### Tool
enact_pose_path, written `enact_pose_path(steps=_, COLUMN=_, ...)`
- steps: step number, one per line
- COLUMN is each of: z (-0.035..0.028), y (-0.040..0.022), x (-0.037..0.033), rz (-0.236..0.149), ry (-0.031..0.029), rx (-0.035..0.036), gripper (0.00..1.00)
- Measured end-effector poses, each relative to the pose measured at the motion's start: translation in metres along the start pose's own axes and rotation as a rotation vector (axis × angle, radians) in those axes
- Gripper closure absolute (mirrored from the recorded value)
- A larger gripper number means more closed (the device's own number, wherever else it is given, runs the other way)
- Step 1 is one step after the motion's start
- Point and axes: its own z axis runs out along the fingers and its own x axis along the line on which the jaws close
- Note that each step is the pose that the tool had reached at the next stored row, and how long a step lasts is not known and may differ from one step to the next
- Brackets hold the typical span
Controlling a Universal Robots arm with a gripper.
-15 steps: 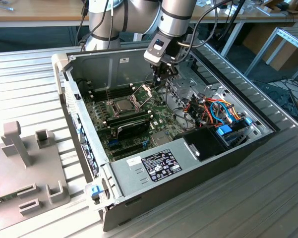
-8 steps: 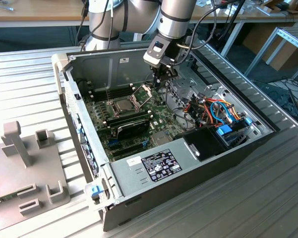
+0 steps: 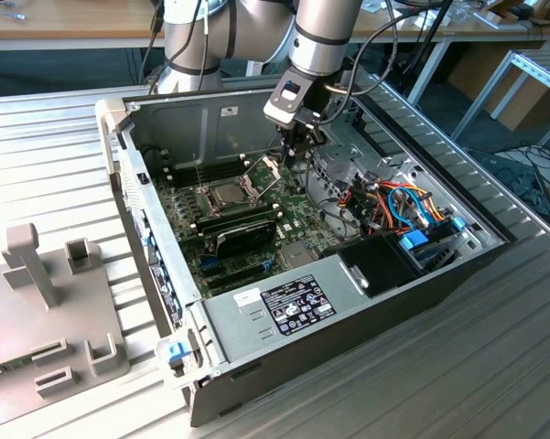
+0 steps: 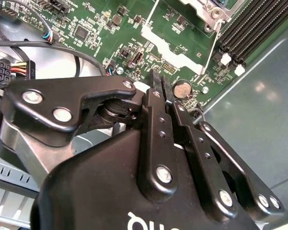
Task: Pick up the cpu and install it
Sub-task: 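Close the cpu cover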
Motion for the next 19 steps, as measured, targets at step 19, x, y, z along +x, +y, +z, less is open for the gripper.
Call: enact_pose_path(steps=19, z=0.0031, y=-0.0132, x=0.0011, rz=0.0, ry=-0.001, rx=-0.0001, gripper=0.84)
